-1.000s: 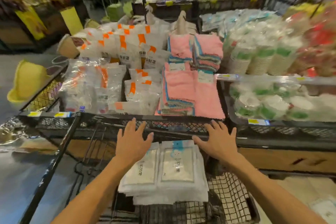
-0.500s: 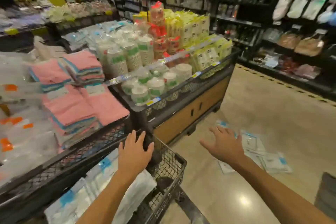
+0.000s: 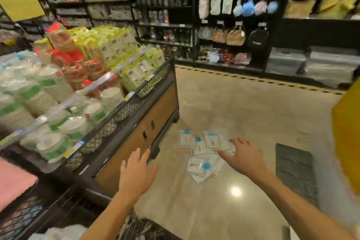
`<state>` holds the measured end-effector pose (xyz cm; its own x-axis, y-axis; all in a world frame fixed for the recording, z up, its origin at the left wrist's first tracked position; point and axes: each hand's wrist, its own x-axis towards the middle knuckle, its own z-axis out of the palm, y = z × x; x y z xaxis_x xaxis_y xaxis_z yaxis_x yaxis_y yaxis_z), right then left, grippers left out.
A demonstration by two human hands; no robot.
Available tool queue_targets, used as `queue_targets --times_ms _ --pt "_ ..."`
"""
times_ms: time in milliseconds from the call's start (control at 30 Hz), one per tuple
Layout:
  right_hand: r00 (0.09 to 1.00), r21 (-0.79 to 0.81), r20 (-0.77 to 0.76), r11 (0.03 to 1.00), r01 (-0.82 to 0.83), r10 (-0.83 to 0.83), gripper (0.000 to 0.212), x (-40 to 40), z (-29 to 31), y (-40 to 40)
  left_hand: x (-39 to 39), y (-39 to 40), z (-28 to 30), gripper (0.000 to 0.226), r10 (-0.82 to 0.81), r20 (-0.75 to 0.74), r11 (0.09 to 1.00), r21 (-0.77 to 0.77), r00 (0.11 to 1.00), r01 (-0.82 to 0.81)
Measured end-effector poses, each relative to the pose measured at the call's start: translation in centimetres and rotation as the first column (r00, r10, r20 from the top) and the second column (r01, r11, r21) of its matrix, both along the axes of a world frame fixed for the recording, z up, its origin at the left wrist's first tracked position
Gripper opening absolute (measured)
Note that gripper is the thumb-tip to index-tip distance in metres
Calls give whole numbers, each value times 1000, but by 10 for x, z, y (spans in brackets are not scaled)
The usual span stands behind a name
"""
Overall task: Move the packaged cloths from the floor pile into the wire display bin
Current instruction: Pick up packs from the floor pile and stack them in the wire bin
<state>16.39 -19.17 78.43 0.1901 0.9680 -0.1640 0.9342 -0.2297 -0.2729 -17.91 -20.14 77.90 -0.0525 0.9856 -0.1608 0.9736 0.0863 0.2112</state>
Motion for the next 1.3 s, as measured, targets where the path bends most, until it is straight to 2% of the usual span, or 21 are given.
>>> queue_targets --times_ms 267,400,533,733,933,1133,1300 --pt "998 -46 6 997 64 -64 78 91 -20 53 59 61 -18 68 -62 -44 998 -30 997 61" --pt "993 -81 -31 990 112 -114 91 99 -40 84 68 105 -36 68 -107 -72 993 -66 992 103" --pt "986 -128 -24 979 161 -165 78 103 -57 117 80 165 -65 68 -172 -66 980 -111 983 164" --pt "959 -180 12 943 280 -282 76 114 -67 167 95 261 -107 67 -303 -29 937 -190 952 293" --pt "936 -247 7 907 342 -351 76 120 -93 214 109 338 -138 71 -405 -78 885 -283 911 369" --pt "909 -348 -83 867 357 -408 88 130 -161 261 124 387 -179 82 -425 -89 855 -368 901 367" --pt "882 -438 -115 821 367 -456 92 131 -258 292 128 405 -261 91 -383 -94 833 -464 919 300"
